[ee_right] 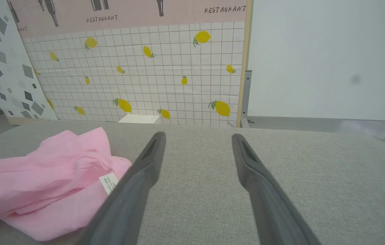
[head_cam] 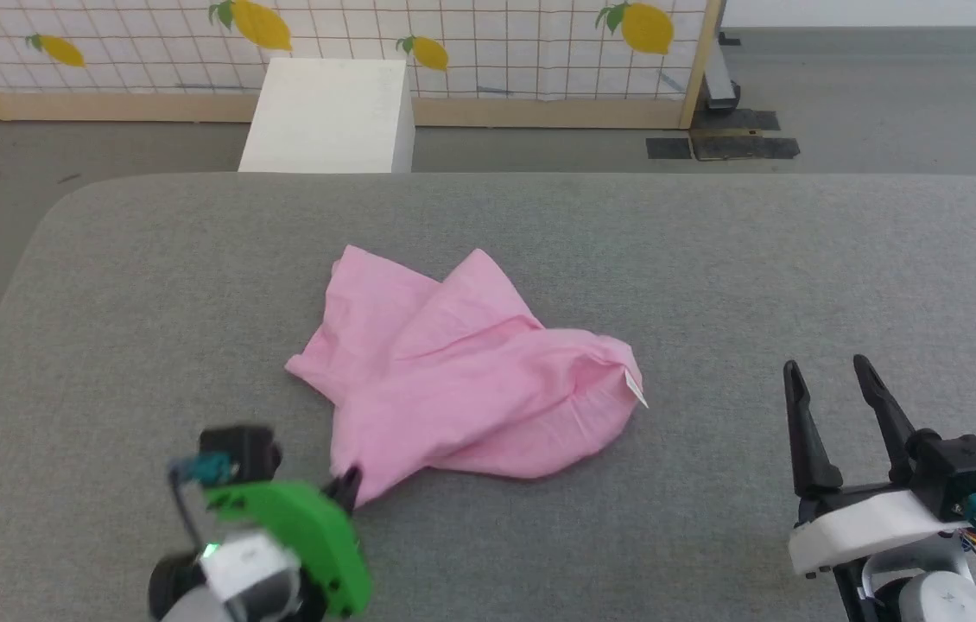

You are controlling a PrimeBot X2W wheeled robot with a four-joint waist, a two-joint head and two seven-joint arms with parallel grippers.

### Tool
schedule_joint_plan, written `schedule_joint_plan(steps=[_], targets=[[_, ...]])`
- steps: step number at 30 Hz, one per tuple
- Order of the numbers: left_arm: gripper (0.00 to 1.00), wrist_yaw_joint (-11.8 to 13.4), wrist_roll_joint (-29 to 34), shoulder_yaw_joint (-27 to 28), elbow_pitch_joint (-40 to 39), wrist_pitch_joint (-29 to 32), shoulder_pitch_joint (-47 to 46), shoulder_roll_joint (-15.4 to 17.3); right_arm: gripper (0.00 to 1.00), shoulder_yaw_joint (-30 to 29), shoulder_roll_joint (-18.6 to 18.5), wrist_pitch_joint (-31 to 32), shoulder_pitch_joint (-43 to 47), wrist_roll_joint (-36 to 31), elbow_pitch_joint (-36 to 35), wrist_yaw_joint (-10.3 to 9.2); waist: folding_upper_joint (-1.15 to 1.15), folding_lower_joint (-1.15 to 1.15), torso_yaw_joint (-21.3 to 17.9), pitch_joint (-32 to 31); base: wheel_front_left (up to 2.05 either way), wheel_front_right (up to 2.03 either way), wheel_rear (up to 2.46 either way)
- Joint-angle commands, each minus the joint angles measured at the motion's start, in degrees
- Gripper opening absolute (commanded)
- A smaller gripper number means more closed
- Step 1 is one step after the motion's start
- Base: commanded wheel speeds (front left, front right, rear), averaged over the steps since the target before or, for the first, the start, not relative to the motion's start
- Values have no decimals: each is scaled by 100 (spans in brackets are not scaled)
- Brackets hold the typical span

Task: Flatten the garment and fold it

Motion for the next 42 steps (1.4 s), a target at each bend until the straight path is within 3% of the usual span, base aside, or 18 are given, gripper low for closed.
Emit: schedule_joint_plan(steps=[1, 5, 9, 11, 15, 22, 33, 42], targets=[[0, 147, -84, 81, -166, 70, 293, 112, 100, -10, 2, -21, 51, 41, -10, -9, 0, 0, 69, 9, 0, 0, 0], [0, 537, -237, 376, -402, 131, 951, 342, 100, -21, 2, -8, 43, 27, -26, -9, 0, 0, 207, 63, 0, 0, 0], [0, 831, -190, 545, -139, 65, 1211, 443, 100, 12, 2, 20, -9, 8, -30, -9, 0, 0, 294, 107, 0, 0, 0], [100, 912, -103, 659, 21, -228, 1167, 368, 100, 55, 2, 45, -29, 1, -37, -9, 0, 0, 326, 130, 0, 0, 0], [100, 812, 4, 896, 194, -1158, 985, 33, 100, 145, 2, 142, -31, -9, -78, -9, 0, 0, 384, 147, 0, 0, 0], [100, 150, 314, 1097, 401, -3045, 685, -504, 100, 702, 2, 1001, 101, 1, -205, -9, 0, 0, 468, 116, 0, 0, 0], [100, -658, 1707, 1855, 267, -3274, 527, -1442, 100, 1456, 2, 3352, 47, -100, 65, -9, 0, 0, 706, 249, 0, 0, 0], [100, -1095, 2082, 2235, 426, -3275, 503, -1715, 100, 1704, -126, 4364, -414, -242, 515, -9, 0, 0, 925, 405, 0, 0, 0]])
